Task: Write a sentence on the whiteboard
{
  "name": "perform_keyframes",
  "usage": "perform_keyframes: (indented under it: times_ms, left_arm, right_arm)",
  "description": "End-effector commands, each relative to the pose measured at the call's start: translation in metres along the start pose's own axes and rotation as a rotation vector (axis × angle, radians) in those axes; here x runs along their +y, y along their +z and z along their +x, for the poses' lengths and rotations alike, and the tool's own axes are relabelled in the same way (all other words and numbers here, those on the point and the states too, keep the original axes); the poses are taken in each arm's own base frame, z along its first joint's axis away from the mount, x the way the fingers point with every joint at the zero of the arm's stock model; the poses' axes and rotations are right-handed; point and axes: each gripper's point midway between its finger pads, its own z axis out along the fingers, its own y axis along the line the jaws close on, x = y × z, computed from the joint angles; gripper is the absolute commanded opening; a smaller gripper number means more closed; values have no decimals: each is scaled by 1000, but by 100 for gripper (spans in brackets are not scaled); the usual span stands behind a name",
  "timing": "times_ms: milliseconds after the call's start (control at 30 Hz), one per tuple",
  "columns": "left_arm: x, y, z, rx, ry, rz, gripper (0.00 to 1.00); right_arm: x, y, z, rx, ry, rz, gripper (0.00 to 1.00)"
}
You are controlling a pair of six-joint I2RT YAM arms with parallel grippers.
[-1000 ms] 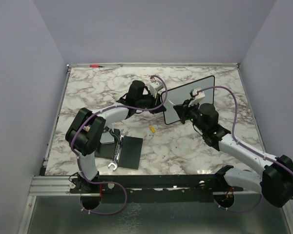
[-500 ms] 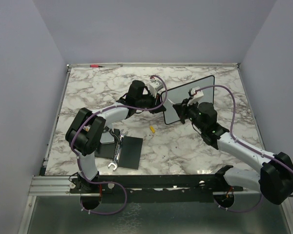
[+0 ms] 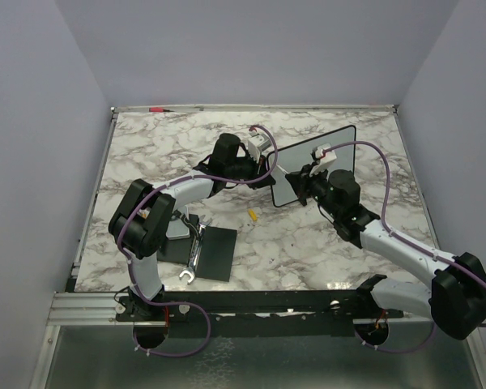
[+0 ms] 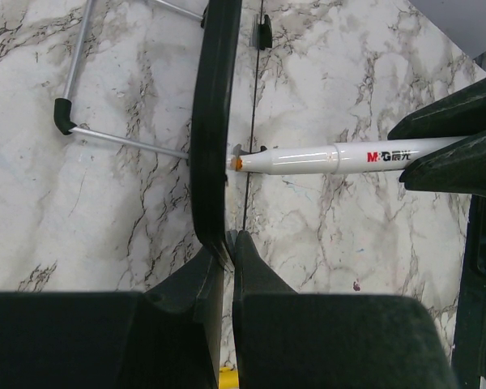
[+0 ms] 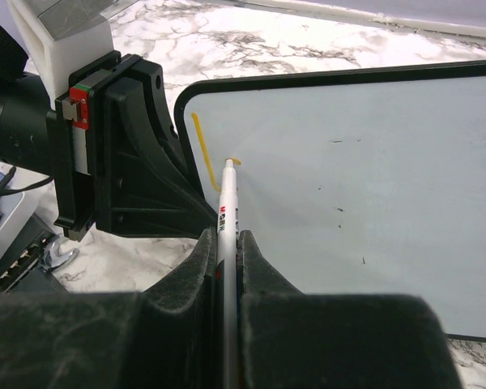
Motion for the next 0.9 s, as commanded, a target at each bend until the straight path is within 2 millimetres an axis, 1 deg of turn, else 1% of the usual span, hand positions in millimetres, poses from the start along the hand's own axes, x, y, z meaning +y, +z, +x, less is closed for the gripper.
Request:
perform_keyframes:
  times_ms: [0, 233, 433, 700, 867]
  left_arm:
    - [-11, 2, -1, 18, 38, 26, 0]
    - [-10, 2, 0, 22, 35, 24, 0]
    - [-10, 2, 0, 23, 36, 24, 0]
    - [-11, 2, 1, 25, 37, 26, 0]
    - [-11, 3, 1, 25, 36, 26, 0]
  right_arm:
    - [1, 1, 5, 13, -8, -15, 1]
    - [0, -1, 17, 47, -1, -11, 1]
    - [-3, -3, 23, 58, 4, 2, 1]
    - [-20, -6, 22, 48, 12, 99, 1]
    - [-24, -6, 18, 38, 13, 124, 1]
